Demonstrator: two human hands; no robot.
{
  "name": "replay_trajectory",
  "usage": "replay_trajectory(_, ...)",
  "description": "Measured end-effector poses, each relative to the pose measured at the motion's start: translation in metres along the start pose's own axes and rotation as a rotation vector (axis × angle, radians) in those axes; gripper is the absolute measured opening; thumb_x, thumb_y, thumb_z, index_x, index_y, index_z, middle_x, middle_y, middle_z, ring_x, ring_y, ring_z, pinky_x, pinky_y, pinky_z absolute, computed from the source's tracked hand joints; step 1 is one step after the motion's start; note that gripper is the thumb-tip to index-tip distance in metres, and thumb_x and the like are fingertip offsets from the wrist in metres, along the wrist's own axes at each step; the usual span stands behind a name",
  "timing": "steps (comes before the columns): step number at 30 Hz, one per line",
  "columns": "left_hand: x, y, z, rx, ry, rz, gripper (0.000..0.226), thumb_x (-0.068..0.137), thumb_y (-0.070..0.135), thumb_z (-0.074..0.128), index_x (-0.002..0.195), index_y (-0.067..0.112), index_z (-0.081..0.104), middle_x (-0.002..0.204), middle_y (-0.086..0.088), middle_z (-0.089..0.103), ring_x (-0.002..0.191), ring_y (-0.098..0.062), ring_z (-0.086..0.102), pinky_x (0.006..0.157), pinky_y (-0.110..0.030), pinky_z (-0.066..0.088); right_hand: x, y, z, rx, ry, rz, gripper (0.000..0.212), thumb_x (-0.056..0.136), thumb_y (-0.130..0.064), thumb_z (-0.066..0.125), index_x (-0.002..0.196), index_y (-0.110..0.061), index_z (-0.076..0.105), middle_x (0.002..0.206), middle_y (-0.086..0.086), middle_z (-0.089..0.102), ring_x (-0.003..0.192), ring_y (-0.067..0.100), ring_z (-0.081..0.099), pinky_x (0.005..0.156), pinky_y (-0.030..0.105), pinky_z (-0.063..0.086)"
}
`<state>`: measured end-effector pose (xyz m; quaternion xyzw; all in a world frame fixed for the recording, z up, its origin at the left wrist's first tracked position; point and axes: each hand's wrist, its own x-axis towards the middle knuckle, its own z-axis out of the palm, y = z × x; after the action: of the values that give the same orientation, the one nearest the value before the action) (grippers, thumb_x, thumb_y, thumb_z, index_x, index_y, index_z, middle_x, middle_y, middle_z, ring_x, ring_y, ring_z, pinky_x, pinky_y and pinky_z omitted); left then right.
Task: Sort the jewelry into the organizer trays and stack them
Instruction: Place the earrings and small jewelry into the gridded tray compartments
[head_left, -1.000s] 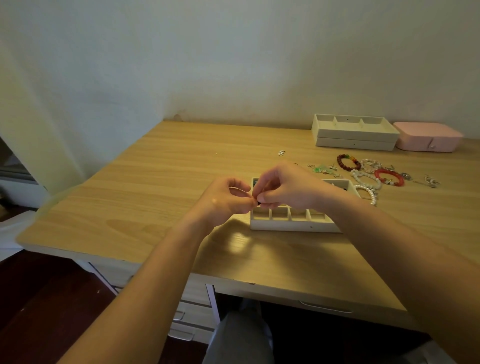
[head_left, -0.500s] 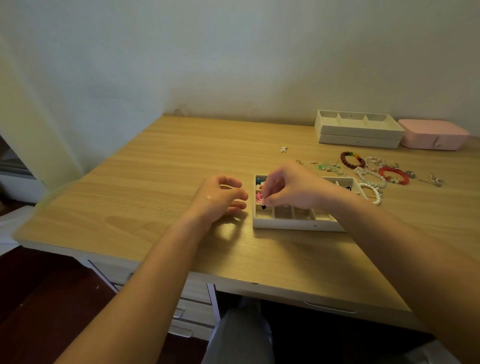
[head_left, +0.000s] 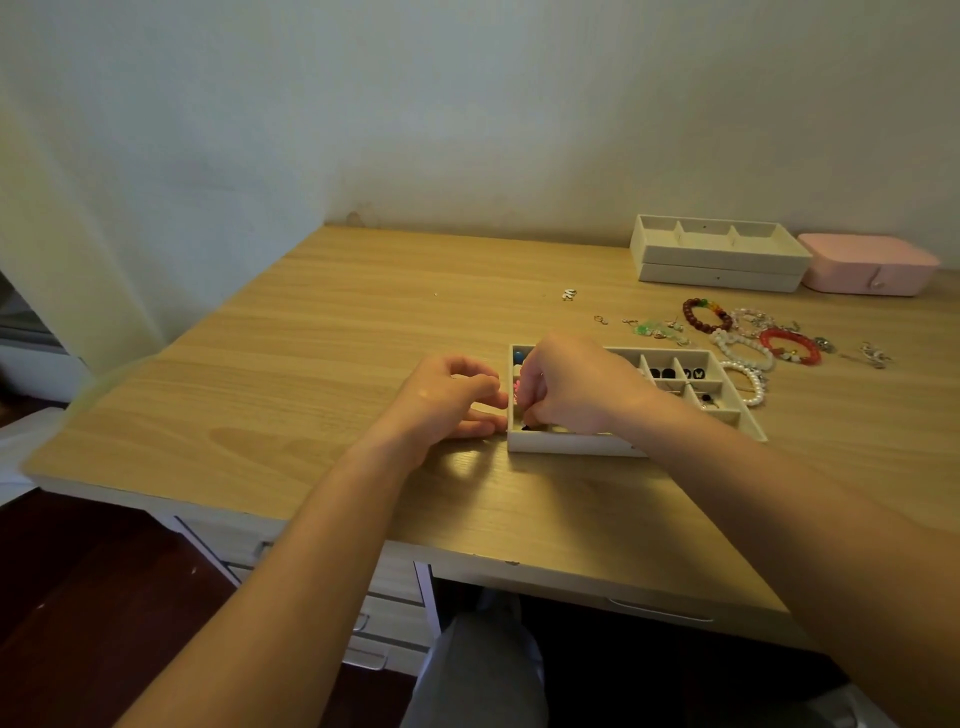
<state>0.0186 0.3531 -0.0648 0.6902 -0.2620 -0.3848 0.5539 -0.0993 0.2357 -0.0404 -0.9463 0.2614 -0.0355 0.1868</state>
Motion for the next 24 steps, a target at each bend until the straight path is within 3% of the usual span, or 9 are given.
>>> replay_trajectory(3,0.0,-0.001,0.0,0.0,-0.003,0.003,0.003,0.096,0.009,0.063,0.095,0.012,0.062,0.087,-0.011,0.074,0.064,-0.02,0.073,0.064,-0.026,0.061,-0.001,-0.002,0.002,0.003,0.007,0.003,0.016,0.081,-0.013,0.078,0.076,-0.029,0.078,0.076,-0.013,0.07,0.08,0.014,0.069,0.078,0.041,0.061)
replay_trajectory(14,0.0,-0.002,-0.003,-0.028,-0.025,0.004,0.003,0.097,0.008,0.061,0.095,0.01,0.061,0.087,-0.014,0.074,0.065,-0.022,0.073,0.057,-0.024,0.059,-0.004,0.003,0.005,0.06,0.044,-0.033,0.017,0.085,-0.009,0.073,0.086,-0.023,0.083,0.081,-0.005,0.075,0.08,0.017,0.07,0.078,0.043,0.061)
replay_trajectory(17,0.001,-0.003,-0.004,-0.035,-0.029,-0.006,0.002,0.098,0.011,0.061,0.096,0.011,0.062,0.091,-0.014,0.075,0.069,-0.024,0.074,0.056,-0.024,0.059,-0.005,0.006,0.001,0.079,0.063,-0.022,0.021,0.091,-0.008,0.067,0.095,-0.02,0.083,0.094,-0.004,0.076,0.088,0.015,0.068,0.084,0.04,0.06)
replay_trajectory(24,0.0,0.001,0.001,0.019,-0.016,-0.012,0.007,0.092,0.008,0.068,0.097,0.011,0.063,0.089,-0.011,0.073,0.064,-0.02,0.073,0.058,-0.024,0.06,-0.007,0.012,-0.01,0.151,0.086,-0.018,0.016,0.094,-0.012,0.068,0.098,-0.018,0.083,0.089,-0.007,0.074,0.086,0.009,0.067,0.077,0.027,0.057)
